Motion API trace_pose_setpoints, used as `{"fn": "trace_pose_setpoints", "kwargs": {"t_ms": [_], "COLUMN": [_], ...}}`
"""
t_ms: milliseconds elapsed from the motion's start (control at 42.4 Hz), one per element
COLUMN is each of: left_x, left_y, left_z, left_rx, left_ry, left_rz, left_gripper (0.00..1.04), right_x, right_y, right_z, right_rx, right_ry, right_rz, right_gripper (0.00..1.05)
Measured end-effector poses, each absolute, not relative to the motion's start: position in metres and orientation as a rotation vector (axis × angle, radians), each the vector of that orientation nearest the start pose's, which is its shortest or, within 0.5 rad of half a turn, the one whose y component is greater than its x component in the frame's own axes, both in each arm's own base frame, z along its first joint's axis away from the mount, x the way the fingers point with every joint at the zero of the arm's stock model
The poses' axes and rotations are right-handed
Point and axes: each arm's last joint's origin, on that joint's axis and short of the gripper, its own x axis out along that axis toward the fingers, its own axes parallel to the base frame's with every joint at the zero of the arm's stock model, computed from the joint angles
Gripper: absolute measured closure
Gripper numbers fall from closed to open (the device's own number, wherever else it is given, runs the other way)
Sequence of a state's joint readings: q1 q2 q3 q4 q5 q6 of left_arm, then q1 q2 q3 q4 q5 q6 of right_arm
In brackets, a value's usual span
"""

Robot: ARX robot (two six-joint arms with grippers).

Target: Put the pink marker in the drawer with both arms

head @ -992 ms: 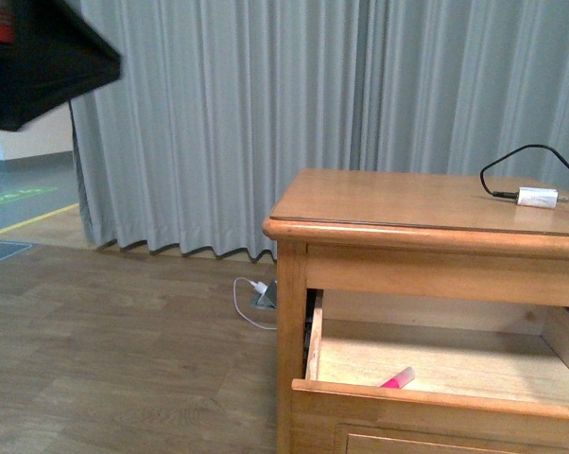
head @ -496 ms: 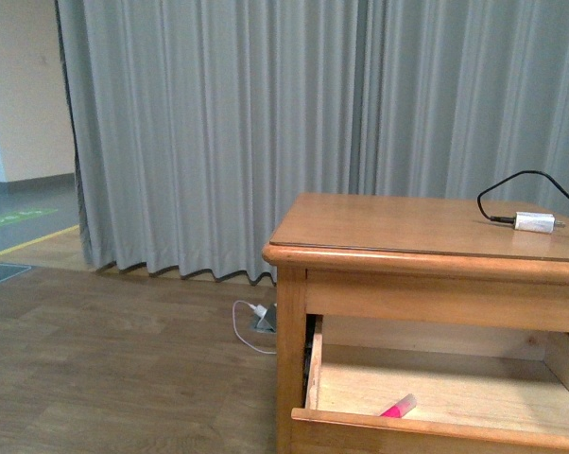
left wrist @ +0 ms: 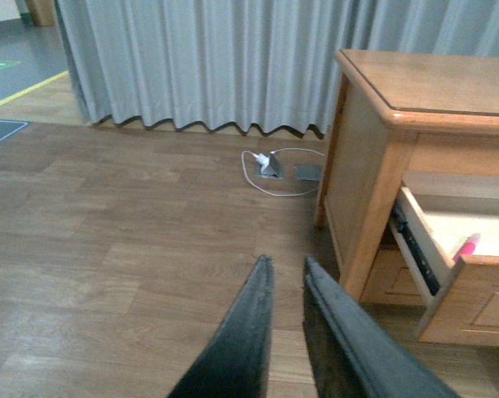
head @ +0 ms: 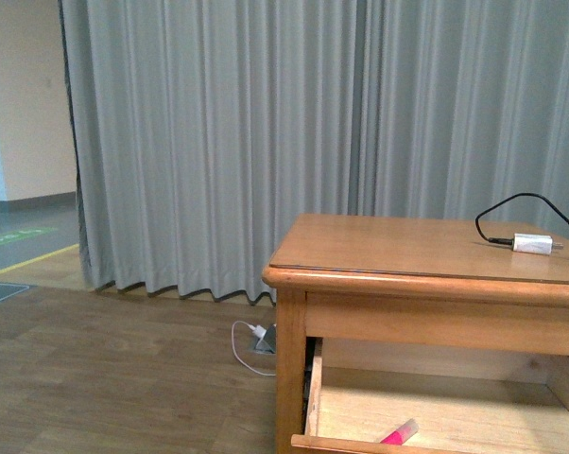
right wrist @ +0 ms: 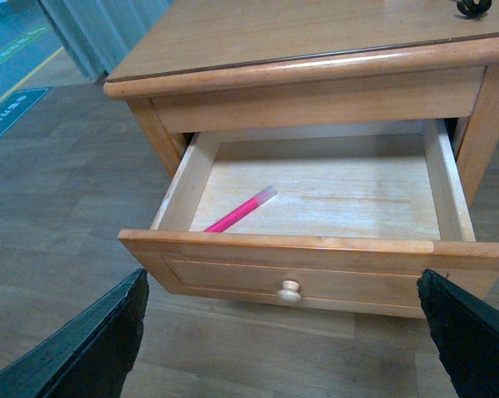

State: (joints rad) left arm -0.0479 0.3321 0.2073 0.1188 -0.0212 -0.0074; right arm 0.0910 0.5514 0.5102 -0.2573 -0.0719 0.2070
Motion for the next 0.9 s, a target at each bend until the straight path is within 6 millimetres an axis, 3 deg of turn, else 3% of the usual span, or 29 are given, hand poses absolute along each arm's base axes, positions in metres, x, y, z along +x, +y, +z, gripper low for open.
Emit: {"fn": "trace_pose_setpoints", "kwargs": {"t_ms": [71,567,661,897], "left_x": [0.116,0.109,0.1,0.098], "left_y": [-0.001,0.0,0.0,0.0], "left_z": [0.212,0.186,0.179,0.176], "left_rx": [-0.008,-0.007,-0.007,-0.007], "left_ry": [0.007,-0.001,0.019,0.0], "left_rz": [-0.002,-0.003,-0.003,-0.003], "left_gripper": [1.01,1.01,1.01,1.01], "right_x": [0.134,0.134,0.134,0.134], "right_y": [0.014,0.014,0.014,0.014], "right_z": [0.263,0.263,0.263,0.263], "right_rx": [0.202,0.202,0.202,0.202], "right_ry": [0.314,0.314,0.314,0.314], "right_rz": [0.13,0.129,0.129,0.129], "right_gripper": [0.08,0.08,0.08,0.08]}}
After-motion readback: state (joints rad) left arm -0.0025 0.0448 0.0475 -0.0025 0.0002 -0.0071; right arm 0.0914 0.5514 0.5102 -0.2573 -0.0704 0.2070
